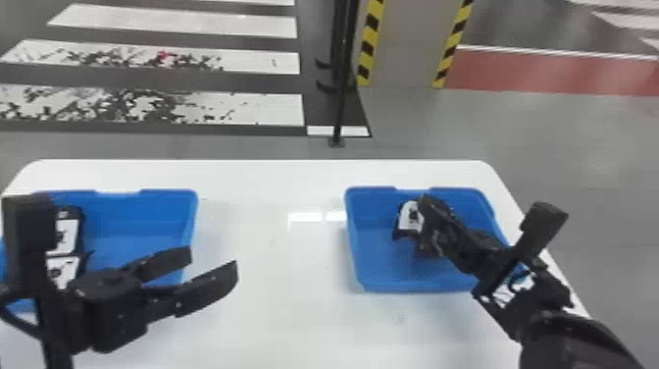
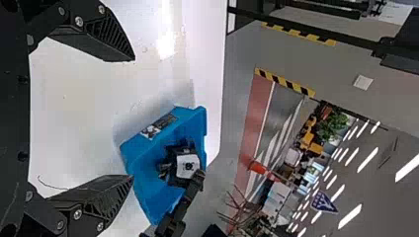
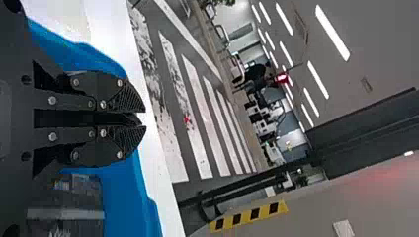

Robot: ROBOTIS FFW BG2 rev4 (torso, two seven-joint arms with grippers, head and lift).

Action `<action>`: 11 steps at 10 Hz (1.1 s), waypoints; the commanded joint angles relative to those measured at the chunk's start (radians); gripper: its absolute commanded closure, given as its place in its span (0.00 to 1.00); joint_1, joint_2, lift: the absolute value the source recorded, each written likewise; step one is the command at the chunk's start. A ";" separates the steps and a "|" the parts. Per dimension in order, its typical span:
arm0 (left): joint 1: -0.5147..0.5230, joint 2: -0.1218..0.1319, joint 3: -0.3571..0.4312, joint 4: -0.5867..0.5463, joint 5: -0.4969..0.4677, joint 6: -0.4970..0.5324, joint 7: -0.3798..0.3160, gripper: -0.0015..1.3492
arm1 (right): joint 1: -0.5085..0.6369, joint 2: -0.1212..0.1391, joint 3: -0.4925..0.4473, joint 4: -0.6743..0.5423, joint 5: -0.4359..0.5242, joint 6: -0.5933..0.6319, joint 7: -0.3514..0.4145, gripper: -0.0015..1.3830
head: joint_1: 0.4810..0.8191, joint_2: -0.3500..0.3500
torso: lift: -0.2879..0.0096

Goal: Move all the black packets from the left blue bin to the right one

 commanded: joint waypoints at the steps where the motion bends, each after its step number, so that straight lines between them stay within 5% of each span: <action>1: 0.018 0.000 0.031 -0.012 -0.004 0.003 0.000 0.17 | -0.003 -0.002 -0.024 0.004 0.035 0.006 -0.002 0.35 | 0.63 0.29 | 0.50; 2: 0.021 0.000 0.045 -0.017 -0.012 0.003 0.000 0.17 | 0.019 0.001 -0.024 -0.013 0.045 -0.004 -0.002 0.13 | 0.63 0.29 | 0.50; 3: 0.018 0.000 0.057 -0.017 -0.016 0.003 0.000 0.17 | 0.048 0.009 -0.024 -0.033 0.051 -0.017 -0.002 0.07 | 0.63 0.29 | 0.50; 6: 0.018 0.022 0.085 -0.020 -0.038 0.010 0.000 0.17 | 0.190 0.041 -0.022 -0.226 0.178 -0.137 -0.010 0.08 | 0.63 0.33 | 0.50; 8: -0.001 -0.001 0.163 -0.017 -0.108 0.025 0.000 0.17 | 0.313 0.086 -0.022 -0.354 0.188 -0.191 -0.039 0.08 | 0.63 0.37 | 0.50; 11: -0.085 0.029 0.215 0.066 -0.183 0.066 0.000 0.17 | 0.470 0.113 0.032 -0.487 0.180 -0.198 -0.053 0.08 | 0.63 0.51 | 0.50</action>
